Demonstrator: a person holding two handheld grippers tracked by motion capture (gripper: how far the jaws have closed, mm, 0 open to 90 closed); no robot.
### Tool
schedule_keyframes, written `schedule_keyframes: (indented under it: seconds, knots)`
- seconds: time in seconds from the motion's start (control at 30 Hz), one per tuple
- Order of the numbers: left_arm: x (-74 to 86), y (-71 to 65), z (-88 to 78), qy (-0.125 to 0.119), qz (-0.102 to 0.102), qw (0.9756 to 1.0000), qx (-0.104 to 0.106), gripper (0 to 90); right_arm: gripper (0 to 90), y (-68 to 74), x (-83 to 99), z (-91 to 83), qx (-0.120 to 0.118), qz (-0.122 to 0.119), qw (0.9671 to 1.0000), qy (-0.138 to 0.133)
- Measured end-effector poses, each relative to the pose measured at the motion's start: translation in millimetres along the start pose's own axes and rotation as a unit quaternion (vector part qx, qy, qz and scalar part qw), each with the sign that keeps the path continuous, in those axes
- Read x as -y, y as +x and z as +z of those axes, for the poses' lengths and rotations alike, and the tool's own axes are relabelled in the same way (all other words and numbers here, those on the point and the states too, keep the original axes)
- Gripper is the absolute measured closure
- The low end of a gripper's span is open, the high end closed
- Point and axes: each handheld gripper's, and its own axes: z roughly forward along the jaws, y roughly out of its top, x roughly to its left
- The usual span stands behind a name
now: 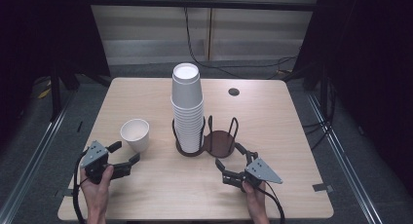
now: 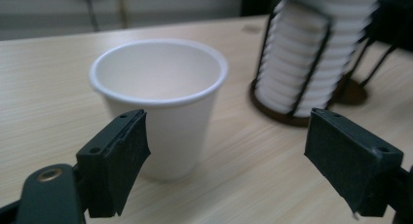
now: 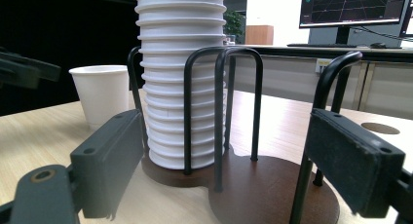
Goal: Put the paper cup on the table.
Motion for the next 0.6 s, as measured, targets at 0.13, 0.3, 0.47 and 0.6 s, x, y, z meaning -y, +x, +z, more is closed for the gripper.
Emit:
schedule_keyframes:
  seconds: [0.13, 0.3, 0.47, 0.6]
  knots:
    - [9.6, -14.1, -4.9, -0.028, 0.005, 0.9996, -0.002, 15.8, 13.5, -0.1, 0.0, 0.1, -0.002, 0.0, 1.0, 0.001]
    - [17.2, -29.6, -3.8, -0.044, 0.011, 0.9989, 0.008, 15.7, 13.5, -0.2, 0.0, 0.2, -0.001, 0.0, 1.0, 0.001]
    - [21.7, -50.6, 8.3, -0.056, 0.025, 0.9979, 0.021, 15.7, 13.5, 0.0, -0.1, 0.1, -0.001, 0.0, 1.0, 0.001]
    - [26.2, -59.9, 19.0, -0.069, 0.022, 0.9972, 0.019, 15.8, 13.5, -0.1, 0.0, 0.1, -0.002, 0.0, 1.0, 0.001]
